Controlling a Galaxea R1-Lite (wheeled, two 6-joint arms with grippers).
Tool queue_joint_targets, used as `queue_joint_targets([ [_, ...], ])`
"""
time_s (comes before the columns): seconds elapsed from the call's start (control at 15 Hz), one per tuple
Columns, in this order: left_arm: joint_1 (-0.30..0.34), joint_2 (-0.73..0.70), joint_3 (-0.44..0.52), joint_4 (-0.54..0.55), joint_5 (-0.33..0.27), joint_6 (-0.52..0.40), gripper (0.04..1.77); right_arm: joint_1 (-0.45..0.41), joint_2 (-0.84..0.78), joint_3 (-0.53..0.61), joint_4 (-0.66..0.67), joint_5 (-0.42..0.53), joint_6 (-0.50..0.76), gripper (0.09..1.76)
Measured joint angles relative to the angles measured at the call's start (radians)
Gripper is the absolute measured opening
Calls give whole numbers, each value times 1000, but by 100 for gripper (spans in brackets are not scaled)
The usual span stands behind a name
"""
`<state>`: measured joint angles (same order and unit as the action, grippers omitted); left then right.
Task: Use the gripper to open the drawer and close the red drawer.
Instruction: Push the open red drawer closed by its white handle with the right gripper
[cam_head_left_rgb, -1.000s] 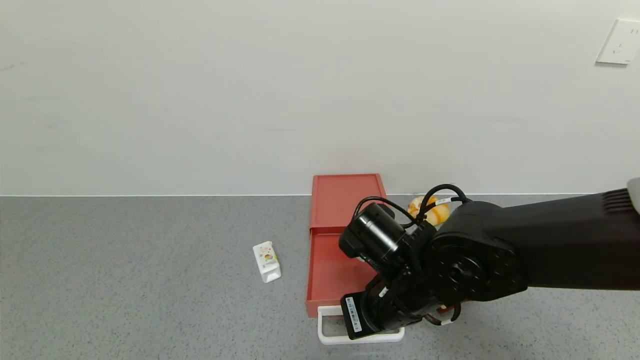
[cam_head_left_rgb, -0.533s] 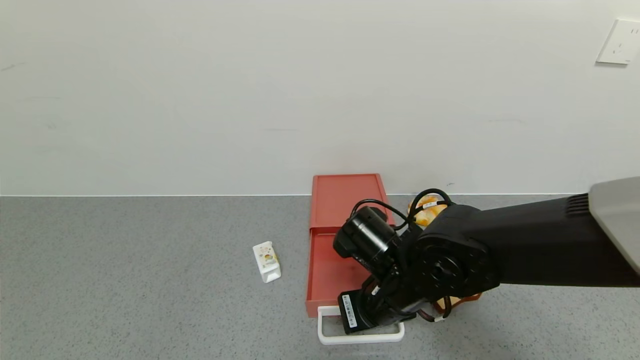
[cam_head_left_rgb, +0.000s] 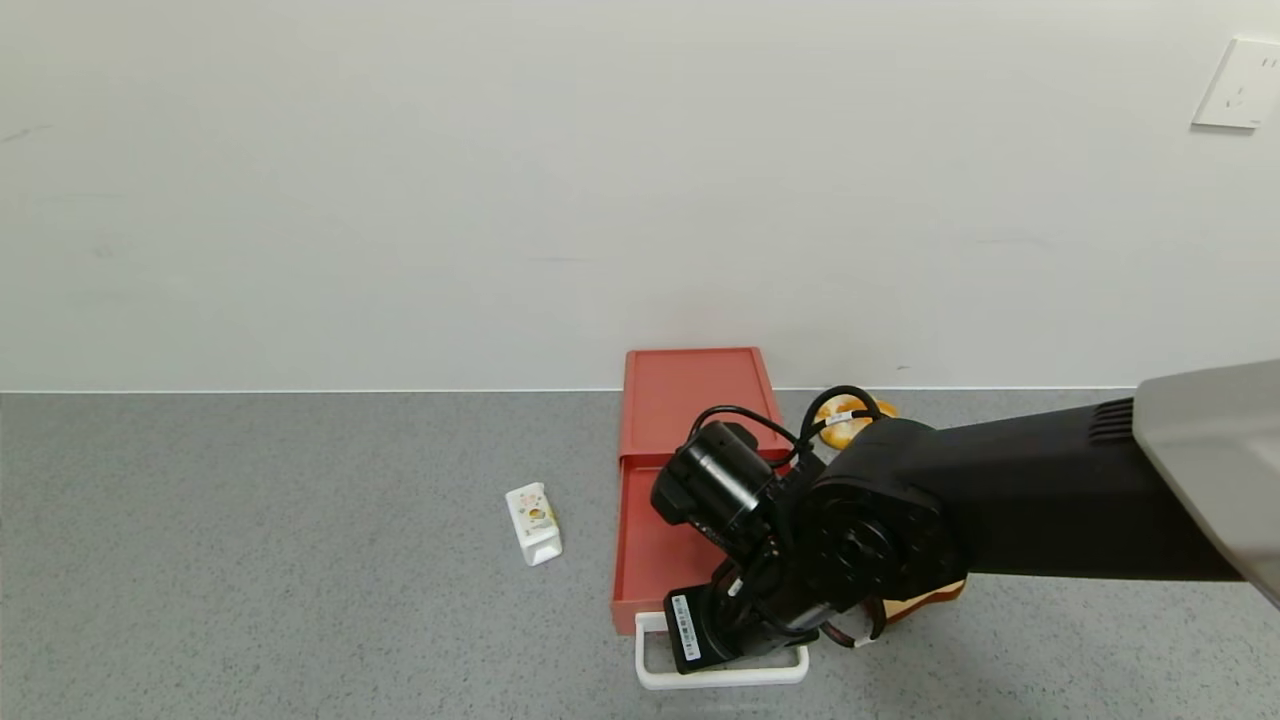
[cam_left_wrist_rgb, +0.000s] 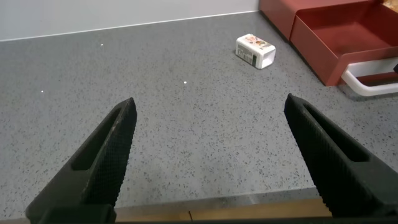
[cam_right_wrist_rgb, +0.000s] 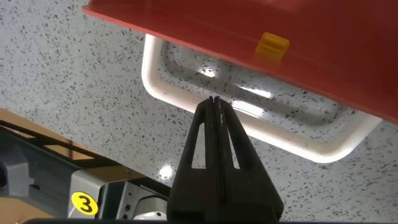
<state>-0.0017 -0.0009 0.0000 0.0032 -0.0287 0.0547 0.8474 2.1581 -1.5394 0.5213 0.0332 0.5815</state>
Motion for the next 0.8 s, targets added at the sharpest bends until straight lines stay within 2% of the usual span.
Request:
queue_joint_targets([
  [0.8, 0, 0, 0, 0, 0, 0, 172, 77, -1, 24, 30, -24, 47, 11],
])
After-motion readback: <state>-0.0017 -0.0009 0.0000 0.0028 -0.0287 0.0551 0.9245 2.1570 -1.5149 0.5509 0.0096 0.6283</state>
